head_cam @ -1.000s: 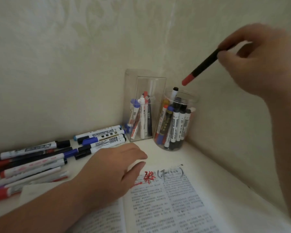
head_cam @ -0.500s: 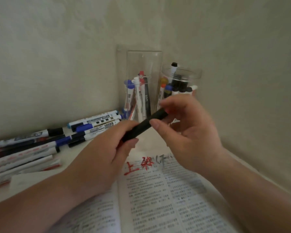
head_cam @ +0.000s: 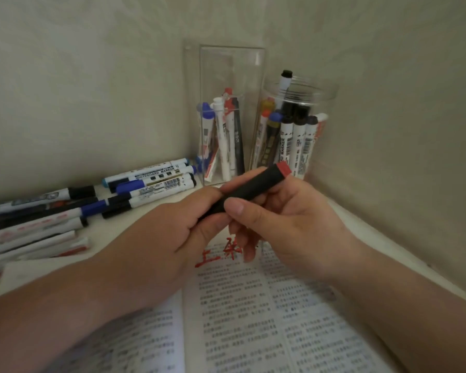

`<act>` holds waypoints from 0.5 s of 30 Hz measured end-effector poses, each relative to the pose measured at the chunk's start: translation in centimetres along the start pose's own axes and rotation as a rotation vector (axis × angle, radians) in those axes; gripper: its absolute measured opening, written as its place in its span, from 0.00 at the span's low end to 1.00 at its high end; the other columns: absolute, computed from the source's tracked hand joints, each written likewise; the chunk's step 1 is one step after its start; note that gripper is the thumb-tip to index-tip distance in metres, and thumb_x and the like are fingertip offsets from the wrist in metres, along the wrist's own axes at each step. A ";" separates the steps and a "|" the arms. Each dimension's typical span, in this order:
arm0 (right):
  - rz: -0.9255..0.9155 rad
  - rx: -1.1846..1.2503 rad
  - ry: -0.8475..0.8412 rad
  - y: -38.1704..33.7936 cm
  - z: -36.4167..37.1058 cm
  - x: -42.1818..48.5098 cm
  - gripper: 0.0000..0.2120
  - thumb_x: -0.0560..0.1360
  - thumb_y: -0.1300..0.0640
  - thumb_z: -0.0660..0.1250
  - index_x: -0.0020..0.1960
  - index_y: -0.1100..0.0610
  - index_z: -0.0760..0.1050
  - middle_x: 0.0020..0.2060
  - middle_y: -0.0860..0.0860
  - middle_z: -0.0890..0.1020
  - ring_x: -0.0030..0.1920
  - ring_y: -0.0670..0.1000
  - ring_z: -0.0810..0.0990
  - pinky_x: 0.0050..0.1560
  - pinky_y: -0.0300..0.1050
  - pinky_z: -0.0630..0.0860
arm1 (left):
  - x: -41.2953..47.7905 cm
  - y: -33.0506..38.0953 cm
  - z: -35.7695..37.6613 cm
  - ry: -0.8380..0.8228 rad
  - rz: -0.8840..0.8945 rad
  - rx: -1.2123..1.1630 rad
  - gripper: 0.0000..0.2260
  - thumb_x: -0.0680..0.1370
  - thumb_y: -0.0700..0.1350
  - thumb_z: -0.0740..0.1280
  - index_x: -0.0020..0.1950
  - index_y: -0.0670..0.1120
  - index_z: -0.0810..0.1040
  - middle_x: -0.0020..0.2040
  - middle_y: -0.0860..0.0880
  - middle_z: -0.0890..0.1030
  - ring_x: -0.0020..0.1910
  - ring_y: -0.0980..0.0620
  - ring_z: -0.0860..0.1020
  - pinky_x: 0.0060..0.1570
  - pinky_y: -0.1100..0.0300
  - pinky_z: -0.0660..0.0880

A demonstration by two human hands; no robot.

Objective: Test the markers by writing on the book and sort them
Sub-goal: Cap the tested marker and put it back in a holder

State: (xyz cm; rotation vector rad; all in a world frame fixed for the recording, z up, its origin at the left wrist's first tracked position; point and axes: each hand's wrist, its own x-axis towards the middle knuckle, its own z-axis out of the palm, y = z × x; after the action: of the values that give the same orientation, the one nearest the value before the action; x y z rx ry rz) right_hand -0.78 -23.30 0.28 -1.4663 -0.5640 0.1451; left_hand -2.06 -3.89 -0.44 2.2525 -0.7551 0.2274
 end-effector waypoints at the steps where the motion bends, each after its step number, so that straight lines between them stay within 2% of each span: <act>1: -0.009 0.004 0.008 0.0 0.1 0.0 0.07 0.76 0.60 0.68 0.54 0.59 0.78 0.33 0.54 0.80 0.29 0.54 0.78 0.28 0.46 0.78 | 0.1 0.1 -0.1 0.005 -0.009 -0.006 0.07 0.80 0.65 0.54 0.56 0.73 0.69 0.47 0.63 0.80 0.46 0.60 0.80 0.44 0.69 0.73; 5: -0.058 0.032 -0.008 -0.3 -0.2 -0.3 0.05 0.77 0.61 0.67 0.53 0.58 0.78 0.34 0.55 0.78 0.30 0.56 0.76 0.28 0.45 0.77 | 0.5 0.2 -0.5 0.021 -0.001 -0.010 0.12 0.77 0.66 0.55 0.58 0.72 0.71 0.52 0.68 0.80 0.51 0.67 0.79 0.48 0.73 0.72; 7: -0.071 -0.015 0.014 -0.8 -0.7 -0.4 0.06 0.77 0.58 0.68 0.53 0.58 0.78 0.34 0.56 0.79 0.31 0.57 0.76 0.29 0.47 0.77 | 0.4 0.0 -0.6 -0.003 -0.024 -0.057 0.16 0.75 0.70 0.54 0.61 0.73 0.68 0.52 0.65 0.81 0.50 0.62 0.80 0.46 0.68 0.74; 9: -0.069 -0.059 0.160 -1.4 -2.0 -0.1 0.03 0.77 0.55 0.67 0.48 0.54 0.79 0.32 0.55 0.78 0.29 0.55 0.76 0.28 0.47 0.75 | -0.2 -0.2 -0.4 -0.064 -0.071 -0.142 0.18 0.74 0.70 0.54 0.64 0.72 0.64 0.49 0.58 0.80 0.46 0.55 0.80 0.43 0.60 0.74; 10: -0.074 -0.064 0.265 -1.7 -3.0 0.1 0.04 0.76 0.54 0.67 0.43 0.51 0.79 0.30 0.55 0.77 0.28 0.54 0.74 0.27 0.46 0.73 | -0.4 -0.3 -0.3 -0.082 -0.078 -0.156 0.17 0.76 0.67 0.55 0.65 0.70 0.63 0.48 0.57 0.78 0.45 0.53 0.78 0.42 0.59 0.73; 12: -0.087 -0.106 0.411 -2.2 -5.0 0.2 0.07 0.75 0.56 0.68 0.38 0.51 0.76 0.25 0.52 0.74 0.24 0.53 0.70 0.24 0.42 0.68 | -0.6 -0.8 -0.2 -0.094 -0.081 -0.125 0.17 0.79 0.52 0.60 0.65 0.67 0.61 0.49 0.58 0.75 0.46 0.52 0.76 0.43 0.60 0.73; 13: -0.076 -0.144 0.431 -2.4 -5.8 0.2 0.08 0.73 0.59 0.69 0.37 0.52 0.73 0.24 0.51 0.73 0.23 0.53 0.68 0.23 0.41 0.67 | -0.6 -1.0 -0.2 -0.094 -0.080 -0.090 0.19 0.79 0.45 0.59 0.63 0.66 0.61 0.50 0.59 0.74 0.48 0.53 0.76 0.45 0.61 0.73; 15: 0.002 -0.209 0.365 -2.7 -6.9 0.3 0.08 0.69 0.63 0.70 0.36 0.56 0.71 0.23 0.53 0.72 0.23 0.53 0.68 0.23 0.40 0.66 | -0.4 -1.3 0.0 -0.085 -0.079 -0.041 0.21 0.78 0.41 0.55 0.60 0.68 0.60 0.52 0.63 0.73 0.54 0.57 0.75 0.48 0.65 0.74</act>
State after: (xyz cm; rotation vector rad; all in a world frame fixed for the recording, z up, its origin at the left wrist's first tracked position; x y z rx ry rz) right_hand 1.84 -29.74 2.98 -1.6474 -0.2852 -0.1837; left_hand -1.65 -2.98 -1.41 2.2596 -0.7064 0.0785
